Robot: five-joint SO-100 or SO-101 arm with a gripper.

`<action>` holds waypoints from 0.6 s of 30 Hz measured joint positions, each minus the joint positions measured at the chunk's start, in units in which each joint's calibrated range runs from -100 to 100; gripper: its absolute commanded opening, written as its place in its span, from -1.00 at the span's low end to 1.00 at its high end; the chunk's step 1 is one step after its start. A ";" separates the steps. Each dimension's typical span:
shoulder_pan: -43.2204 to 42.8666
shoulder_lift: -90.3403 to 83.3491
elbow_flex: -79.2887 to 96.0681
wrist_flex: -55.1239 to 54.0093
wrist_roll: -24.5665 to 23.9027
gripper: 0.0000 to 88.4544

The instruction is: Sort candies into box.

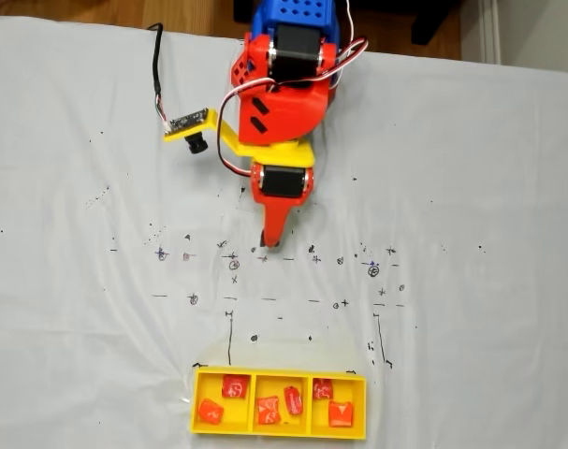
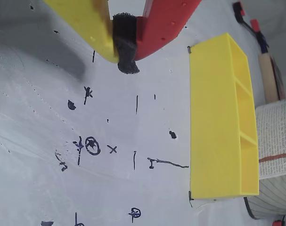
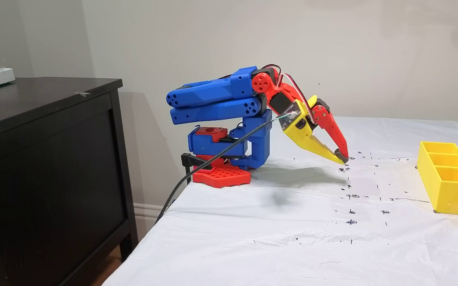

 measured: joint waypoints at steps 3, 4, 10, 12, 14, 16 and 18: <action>0.00 0.00 0.00 -0.56 -1.27 -1.00; 0.00 0.00 0.00 -0.56 -1.51 -1.00; 0.00 0.00 0.00 -0.56 -2.64 -0.87; 0.00 0.00 0.00 0.08 -2.93 -0.91; 0.00 0.00 0.00 0.16 -3.13 -0.96; 0.08 0.00 0.00 0.16 -3.13 -1.00; 0.39 0.00 0.00 0.16 -3.13 -1.00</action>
